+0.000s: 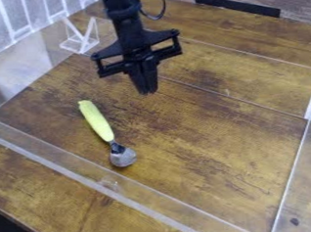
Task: Move the green spoon to the left
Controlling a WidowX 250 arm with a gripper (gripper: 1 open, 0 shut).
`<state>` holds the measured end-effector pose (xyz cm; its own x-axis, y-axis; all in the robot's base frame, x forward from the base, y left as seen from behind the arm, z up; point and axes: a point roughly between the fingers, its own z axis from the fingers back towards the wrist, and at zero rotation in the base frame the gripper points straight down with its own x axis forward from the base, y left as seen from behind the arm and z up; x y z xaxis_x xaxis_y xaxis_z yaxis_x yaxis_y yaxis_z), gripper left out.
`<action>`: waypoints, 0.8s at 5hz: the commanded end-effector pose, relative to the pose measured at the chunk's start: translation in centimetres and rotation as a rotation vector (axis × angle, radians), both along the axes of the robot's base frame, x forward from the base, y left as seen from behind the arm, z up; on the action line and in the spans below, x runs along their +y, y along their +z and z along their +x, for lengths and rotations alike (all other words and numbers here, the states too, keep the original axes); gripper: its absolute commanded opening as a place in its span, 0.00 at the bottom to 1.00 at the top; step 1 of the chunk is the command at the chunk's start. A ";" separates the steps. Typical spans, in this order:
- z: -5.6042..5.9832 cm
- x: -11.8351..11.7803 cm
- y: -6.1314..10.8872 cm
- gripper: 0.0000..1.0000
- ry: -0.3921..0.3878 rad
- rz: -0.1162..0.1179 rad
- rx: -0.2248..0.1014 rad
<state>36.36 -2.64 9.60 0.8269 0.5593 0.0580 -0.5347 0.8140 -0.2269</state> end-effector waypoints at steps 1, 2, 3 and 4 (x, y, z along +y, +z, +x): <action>-0.1 -0.9 2.8 0.00 -0.056 0.016 -0.066; -1.0 -1.3 4.2 0.00 -0.058 0.033 -0.074; -0.2 -1.9 3.2 1.00 -0.158 0.038 -0.071; 0.6 -1.4 3.2 1.00 -0.242 0.048 -0.071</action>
